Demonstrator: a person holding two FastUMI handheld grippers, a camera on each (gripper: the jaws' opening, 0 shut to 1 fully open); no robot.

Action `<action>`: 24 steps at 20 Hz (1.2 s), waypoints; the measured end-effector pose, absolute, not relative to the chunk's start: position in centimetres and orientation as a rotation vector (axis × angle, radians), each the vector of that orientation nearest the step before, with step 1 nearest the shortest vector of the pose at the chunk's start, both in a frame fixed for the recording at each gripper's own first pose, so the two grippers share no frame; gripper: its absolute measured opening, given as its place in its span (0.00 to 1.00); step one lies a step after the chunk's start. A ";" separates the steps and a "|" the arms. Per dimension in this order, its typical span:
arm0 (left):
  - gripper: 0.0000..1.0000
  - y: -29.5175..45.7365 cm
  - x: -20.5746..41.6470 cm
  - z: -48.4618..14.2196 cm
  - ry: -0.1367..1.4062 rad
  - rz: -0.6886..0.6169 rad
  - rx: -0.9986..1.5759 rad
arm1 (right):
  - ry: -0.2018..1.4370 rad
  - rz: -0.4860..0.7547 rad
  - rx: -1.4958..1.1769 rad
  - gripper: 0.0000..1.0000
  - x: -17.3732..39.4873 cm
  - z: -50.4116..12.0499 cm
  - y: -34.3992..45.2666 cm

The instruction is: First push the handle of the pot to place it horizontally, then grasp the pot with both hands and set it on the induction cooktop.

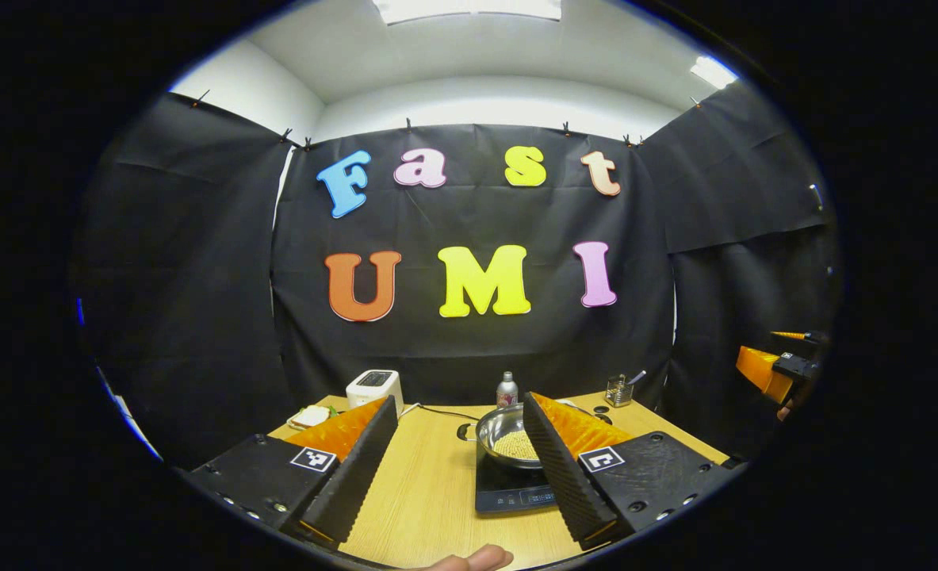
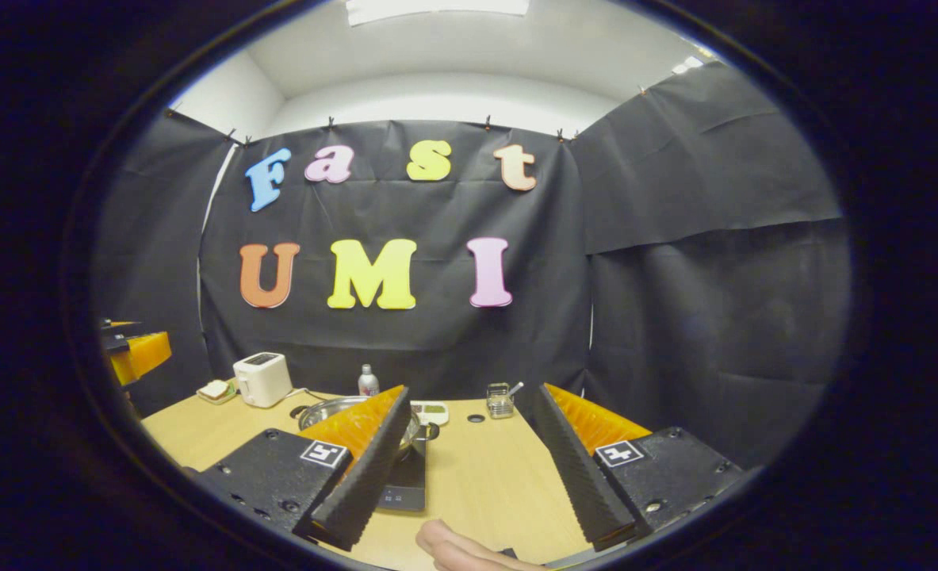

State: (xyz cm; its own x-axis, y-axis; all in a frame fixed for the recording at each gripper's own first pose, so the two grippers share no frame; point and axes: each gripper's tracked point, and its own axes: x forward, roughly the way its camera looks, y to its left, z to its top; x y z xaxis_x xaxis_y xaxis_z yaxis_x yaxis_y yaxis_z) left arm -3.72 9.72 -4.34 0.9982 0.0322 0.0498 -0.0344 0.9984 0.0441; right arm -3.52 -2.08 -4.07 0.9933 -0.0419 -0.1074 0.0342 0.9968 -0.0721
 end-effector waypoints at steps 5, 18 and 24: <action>0.95 9.6 -5.1 -2.6 -0.098 0.060 0.048 | 0.072 -0.027 -0.095 0.96 -4.4 -2.2 -1.9; 0.95 10.2 -6.4 -1.0 -0.164 0.075 0.018 | 0.006 -0.019 -0.097 0.96 -6.2 -0.8 -1.1; 0.95 10.0 -6.3 -1.4 -0.155 0.063 0.018 | -0.002 -0.024 -0.085 0.96 -6.6 -1.0 -1.8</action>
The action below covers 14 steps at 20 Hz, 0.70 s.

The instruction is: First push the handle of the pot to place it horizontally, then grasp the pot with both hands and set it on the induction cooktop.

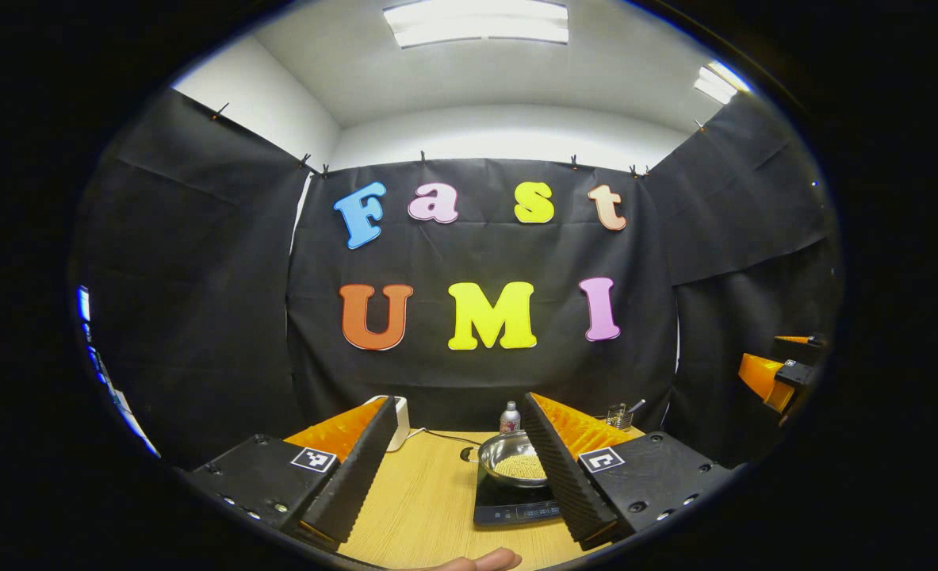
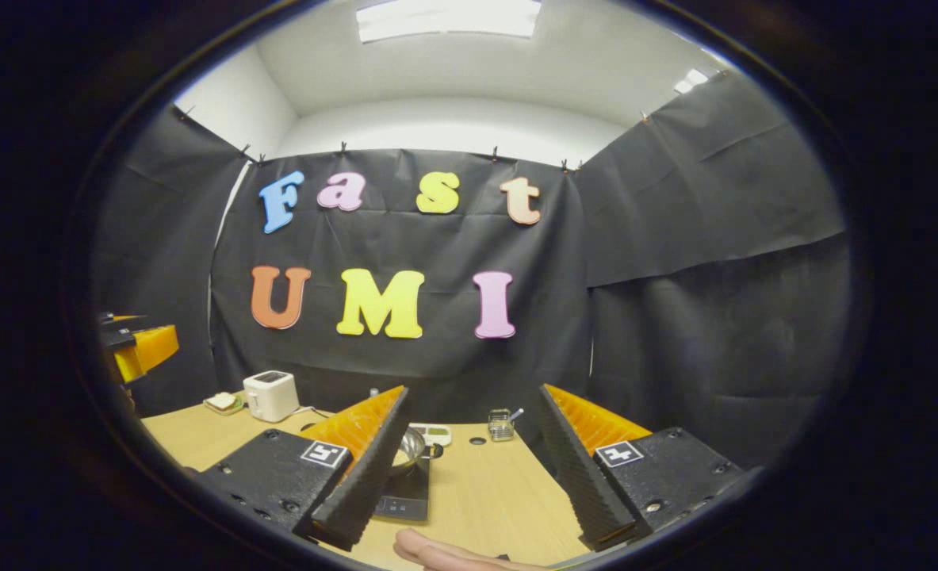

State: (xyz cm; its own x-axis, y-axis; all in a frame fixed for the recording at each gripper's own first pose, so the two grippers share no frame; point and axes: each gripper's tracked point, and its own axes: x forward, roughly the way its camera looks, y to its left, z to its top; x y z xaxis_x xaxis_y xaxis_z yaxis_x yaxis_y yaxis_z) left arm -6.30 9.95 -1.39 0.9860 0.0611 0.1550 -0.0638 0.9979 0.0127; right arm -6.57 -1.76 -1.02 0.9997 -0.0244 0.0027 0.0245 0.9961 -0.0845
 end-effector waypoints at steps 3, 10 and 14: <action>0.95 9.5 -6.3 -1.6 -0.146 0.059 0.026 | 0.003 -0.028 -0.080 0.96 -6.6 -1.2 -2.2; 0.95 9.2 -6.0 -1.4 -0.155 0.068 0.037 | -0.041 -0.015 -0.032 0.96 -7.0 -1.0 -2.5; 0.95 9.1 -5.9 -1.5 -0.153 0.065 0.033 | -0.040 -0.016 -0.040 0.96 -7.0 -1.0 -2.6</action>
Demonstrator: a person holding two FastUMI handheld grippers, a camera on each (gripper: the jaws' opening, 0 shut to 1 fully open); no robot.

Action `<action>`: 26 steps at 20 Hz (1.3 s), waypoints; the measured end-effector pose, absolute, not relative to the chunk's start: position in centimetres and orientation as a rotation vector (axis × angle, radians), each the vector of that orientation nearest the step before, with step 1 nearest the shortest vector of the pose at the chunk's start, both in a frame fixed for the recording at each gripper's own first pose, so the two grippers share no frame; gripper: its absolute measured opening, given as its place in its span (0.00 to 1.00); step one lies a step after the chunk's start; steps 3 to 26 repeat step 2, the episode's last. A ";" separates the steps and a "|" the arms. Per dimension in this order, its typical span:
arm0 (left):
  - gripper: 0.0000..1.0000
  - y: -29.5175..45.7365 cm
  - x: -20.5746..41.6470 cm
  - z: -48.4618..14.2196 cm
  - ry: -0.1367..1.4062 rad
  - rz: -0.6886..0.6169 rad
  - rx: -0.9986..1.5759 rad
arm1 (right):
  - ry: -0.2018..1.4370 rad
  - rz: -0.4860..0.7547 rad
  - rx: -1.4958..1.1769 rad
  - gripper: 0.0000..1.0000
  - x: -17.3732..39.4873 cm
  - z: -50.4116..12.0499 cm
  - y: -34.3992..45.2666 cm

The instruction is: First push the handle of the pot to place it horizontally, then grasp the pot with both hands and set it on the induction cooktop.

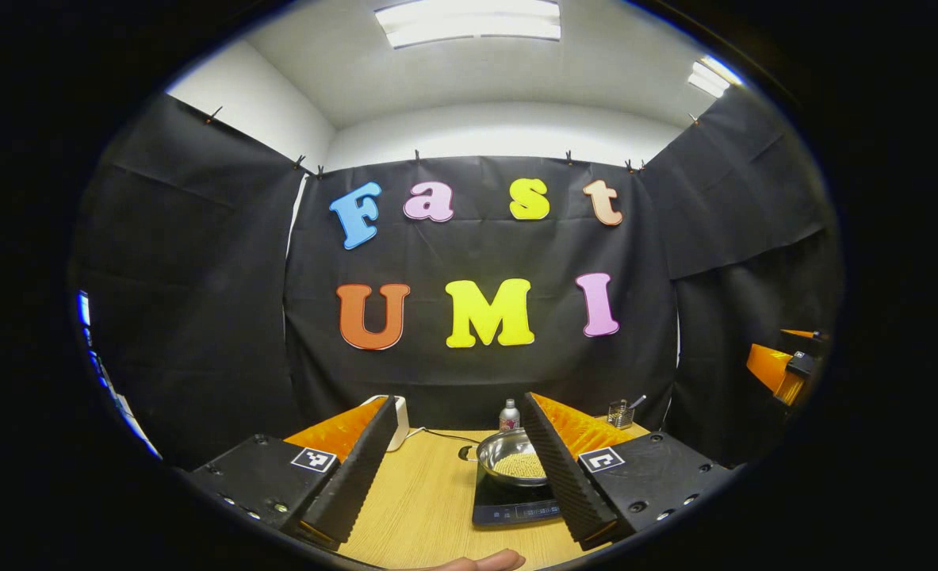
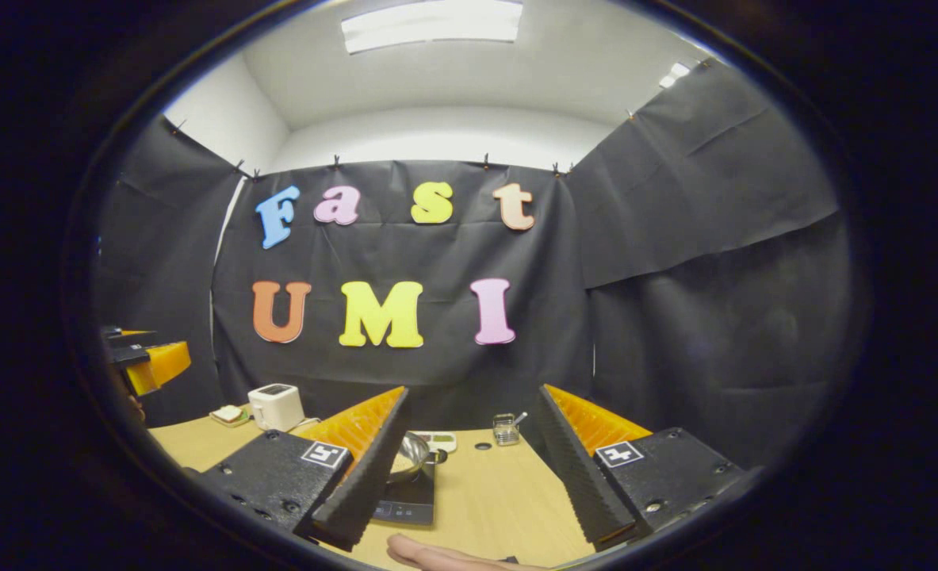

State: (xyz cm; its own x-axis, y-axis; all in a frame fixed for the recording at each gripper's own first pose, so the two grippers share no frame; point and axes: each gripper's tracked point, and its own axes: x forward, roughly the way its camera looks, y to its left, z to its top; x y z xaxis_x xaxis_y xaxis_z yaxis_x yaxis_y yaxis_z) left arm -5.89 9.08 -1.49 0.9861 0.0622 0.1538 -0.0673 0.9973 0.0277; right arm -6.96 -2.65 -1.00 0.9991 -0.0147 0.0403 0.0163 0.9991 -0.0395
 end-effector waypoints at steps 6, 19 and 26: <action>0.95 8.9 -5.8 -1.8 -0.147 0.063 0.030 | -0.032 -0.016 -0.038 0.96 -6.8 -1.3 -2.7; 0.95 8.9 -5.8 -1.8 -0.147 0.063 0.030 | -0.032 -0.016 -0.038 0.96 -6.8 -1.3 -2.7; 0.95 8.9 -5.8 -1.8 -0.147 0.063 0.030 | -0.032 -0.016 -0.038 0.96 -6.8 -1.3 -2.7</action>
